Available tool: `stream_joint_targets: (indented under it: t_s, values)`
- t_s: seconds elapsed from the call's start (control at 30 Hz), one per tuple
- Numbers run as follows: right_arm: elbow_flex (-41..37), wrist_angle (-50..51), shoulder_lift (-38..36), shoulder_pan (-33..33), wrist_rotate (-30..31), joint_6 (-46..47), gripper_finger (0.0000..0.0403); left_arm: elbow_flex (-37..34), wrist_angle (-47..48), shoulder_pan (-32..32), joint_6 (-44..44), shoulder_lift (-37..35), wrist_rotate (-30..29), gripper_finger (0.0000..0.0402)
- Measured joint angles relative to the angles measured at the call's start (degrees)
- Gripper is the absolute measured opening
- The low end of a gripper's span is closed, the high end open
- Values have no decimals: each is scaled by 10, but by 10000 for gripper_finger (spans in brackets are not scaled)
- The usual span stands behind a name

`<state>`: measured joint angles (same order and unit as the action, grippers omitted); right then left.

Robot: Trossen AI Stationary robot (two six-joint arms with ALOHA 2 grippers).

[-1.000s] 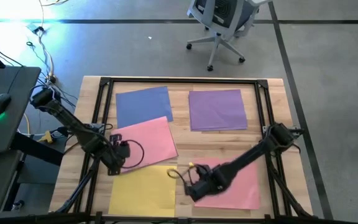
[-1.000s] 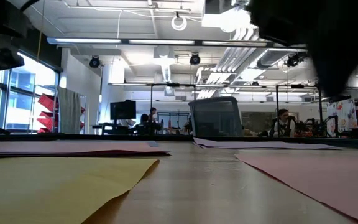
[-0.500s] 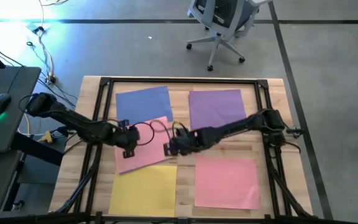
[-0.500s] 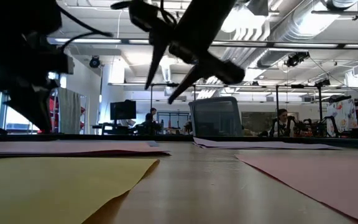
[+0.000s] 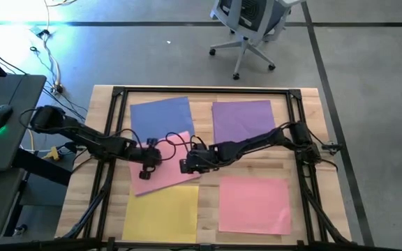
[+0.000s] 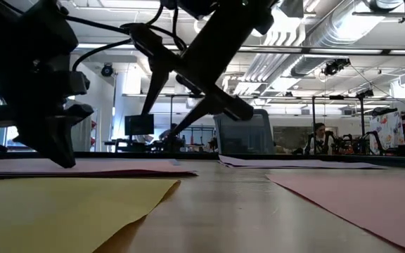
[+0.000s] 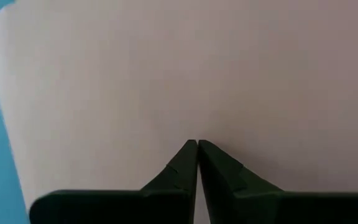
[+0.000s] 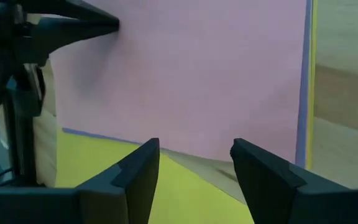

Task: Organize paper
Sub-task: Stack the pink paper on the bottom right pink paper

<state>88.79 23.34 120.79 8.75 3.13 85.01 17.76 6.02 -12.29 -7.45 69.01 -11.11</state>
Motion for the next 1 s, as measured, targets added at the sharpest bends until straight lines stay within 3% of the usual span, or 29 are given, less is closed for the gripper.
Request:
stream_joint_targets:
  t_s: [0.2, 0.4, 0.5, 0.57, 0.67, 1.0]
  values:
    - [1, 21, 3, -1, -1, 12, 188, 6, -31, 3, -85, 23, 14, 0]
    - [0, 48, 5, 0, 1, 14, 188, 69, 57, -1, -86, -3, -13, 0]
    - [0, 51, 6, 0, 1, 11, 188, 121, 159, -9, -43, -23, -13, 0]
    - [0, 50, 7, -1, 1, 6, 188, 146, 223, -15, 32, -33, -7, 0]
    - [1, 49, 18, -4, 1, 0, 188, 140, 270, -18, 134, -37, 28, 0]
    - [2, -3, 55, -9, -26, -6, 188, 33, 171, -16, 194, -23, 48, 0]
